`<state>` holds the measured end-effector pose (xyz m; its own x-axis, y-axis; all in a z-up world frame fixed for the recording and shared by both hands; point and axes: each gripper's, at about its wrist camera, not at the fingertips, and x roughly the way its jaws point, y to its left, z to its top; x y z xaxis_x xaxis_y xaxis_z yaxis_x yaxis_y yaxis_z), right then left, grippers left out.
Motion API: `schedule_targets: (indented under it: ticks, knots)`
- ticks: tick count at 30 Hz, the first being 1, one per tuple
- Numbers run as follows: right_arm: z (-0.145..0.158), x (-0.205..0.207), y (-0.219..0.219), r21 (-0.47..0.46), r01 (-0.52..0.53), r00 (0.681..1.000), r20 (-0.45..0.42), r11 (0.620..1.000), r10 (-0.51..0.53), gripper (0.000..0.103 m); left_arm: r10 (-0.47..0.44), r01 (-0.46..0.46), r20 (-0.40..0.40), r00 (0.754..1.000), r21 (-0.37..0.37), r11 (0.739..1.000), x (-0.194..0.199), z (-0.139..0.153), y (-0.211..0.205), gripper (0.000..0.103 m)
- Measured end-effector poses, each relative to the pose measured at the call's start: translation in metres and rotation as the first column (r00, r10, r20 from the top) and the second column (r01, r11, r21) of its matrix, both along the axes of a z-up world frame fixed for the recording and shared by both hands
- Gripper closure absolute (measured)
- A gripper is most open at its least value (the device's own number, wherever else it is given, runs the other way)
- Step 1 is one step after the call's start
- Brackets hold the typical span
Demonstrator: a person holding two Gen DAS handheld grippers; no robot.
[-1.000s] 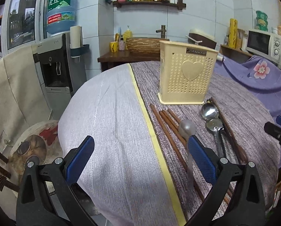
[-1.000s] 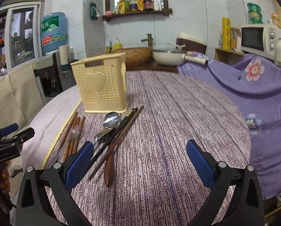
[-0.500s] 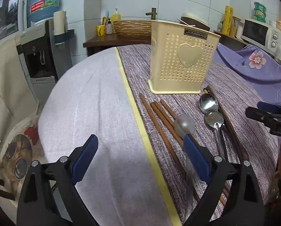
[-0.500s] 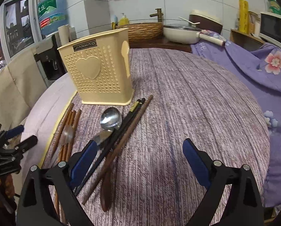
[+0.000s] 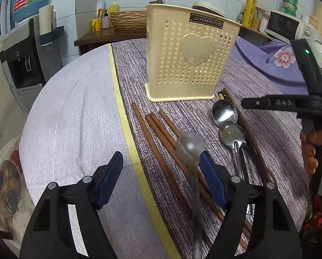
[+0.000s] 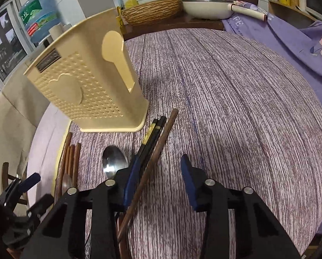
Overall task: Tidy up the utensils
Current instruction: 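Grasp a silver spoon with the left tool while the right tool grasps a wooden chopstick, then lift the spoon over the cream holder with the left tool while the right tool carries the chopstick there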
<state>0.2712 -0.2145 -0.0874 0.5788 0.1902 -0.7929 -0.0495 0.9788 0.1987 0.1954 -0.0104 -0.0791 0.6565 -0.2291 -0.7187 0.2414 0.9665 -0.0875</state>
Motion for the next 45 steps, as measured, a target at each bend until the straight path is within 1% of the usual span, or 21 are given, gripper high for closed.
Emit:
schedule_targets:
  ticks: [4, 6, 9, 14, 17, 21, 24, 25, 26, 29, 31, 32, 33, 34, 35, 37, 45]
  knots:
    - [-0.005, 0.013, 0.001, -0.013, 0.023, 0.999, -0.041, 1.0, -0.023, 0.082, -0.003, 0.003, -0.007, 1.0, 0.018, 1.0, 0.002, -0.003, -0.001, 0.03]
    - [-0.007, 0.016, 0.001, 0.01, 0.024, 0.998, -0.062, 1.0, -0.023, 0.082, -0.003, 0.003, -0.009, 1.0, 0.022, 1.0, 0.003, -0.004, -0.001, 0.03]
    - [-0.009, 0.022, 0.004, 0.004, 0.025, 0.996, -0.084, 1.0, -0.024, 0.082, -0.002, 0.003, -0.012, 1.0, 0.026, 1.0, 0.003, -0.006, -0.002, 0.03]
    - [-0.013, 0.033, 0.007, 0.009, 0.034, 0.99, -0.134, 0.999, -0.032, 0.09, -0.012, 0.013, -0.014, 1.0, 0.032, 0.999, 0.003, -0.007, -0.005, 0.03]
    - [-0.012, 0.04, 0.01, -0.011, 0.028, 0.99, -0.137, 1.0, -0.03, 0.091, -0.02, 0.021, -0.016, 1.0, 0.038, 0.999, 0.003, -0.008, -0.009, 0.03]
    - [-0.013, 0.048, 0.006, -0.001, 0.033, 0.988, -0.149, 0.999, -0.033, 0.092, -0.034, 0.034, -0.021, 0.999, 0.046, 0.998, 0.005, -0.007, -0.015, 0.03]
    - [-0.013, 0.052, 0.007, -0.013, 0.026, 0.989, -0.148, 1.0, -0.028, 0.092, -0.052, 0.054, -0.028, 0.998, 0.065, 0.996, 0.01, -0.007, -0.024, 0.03]
    - [-0.013, 0.052, 0.008, -0.019, 0.022, 0.989, -0.146, 1.0, -0.025, 0.092, -0.056, 0.058, -0.032, 0.998, 0.071, 0.996, 0.013, -0.007, -0.027, 0.033]
    - [-0.012, 0.049, 0.009, -0.021, 0.019, 0.989, -0.144, 1.0, -0.022, 0.092, -0.06, 0.063, -0.04, 0.997, 0.073, 0.995, 0.016, -0.008, -0.029, 0.039]
    - [-0.012, 0.051, 0.007, -0.015, 0.014, 0.99, -0.144, 1.0, -0.016, 0.092, -0.075, 0.079, -0.065, 0.995, 0.064, 0.995, 0.025, -0.008, -0.036, 0.043]
    - [-0.012, 0.051, 0.007, -0.017, 0.01, 0.99, -0.143, 1.0, -0.012, 0.092, -0.08, 0.087, -0.079, 0.994, 0.079, 0.993, 0.032, -0.01, -0.041, 0.044]
    - [-0.012, 0.051, 0.008, -0.018, 0.009, 0.99, -0.142, 1.0, -0.011, 0.092, -0.083, 0.09, -0.083, 0.993, 0.085, 0.992, 0.034, -0.01, -0.043, 0.047]
    - [-0.013, 0.051, 0.007, -0.021, 0.006, 0.99, -0.14, 1.0, -0.009, 0.092, -0.084, 0.092, -0.087, 0.993, 0.087, 0.992, 0.037, -0.011, -0.044, 0.05]
    - [-0.013, 0.051, 0.008, -0.023, 0.004, 0.99, -0.138, 1.0, -0.007, 0.092, -0.084, 0.092, -0.094, 0.992, 0.088, 0.992, 0.038, -0.011, -0.045, 0.057]
    - [-0.012, 0.048, 0.008, -0.024, 0.002, 0.991, -0.136, 1.0, -0.005, 0.092, -0.081, 0.09, -0.099, 0.992, 0.091, 0.992, 0.039, -0.012, -0.046, 0.061]
    - [-0.012, 0.049, 0.008, -0.019, 0.002, 0.991, -0.135, 1.0, -0.004, 0.092, -0.07, 0.08, -0.101, 0.992, 0.099, 0.992, 0.04, -0.013, -0.046, 0.066]
    - [-0.012, 0.039, 0.003, 0.009, 0.015, 0.993, -0.114, 1.0, -0.014, 0.093, -0.055, 0.062, -0.092, 0.994, 0.068, 0.996, 0.041, -0.011, -0.04, 0.067]
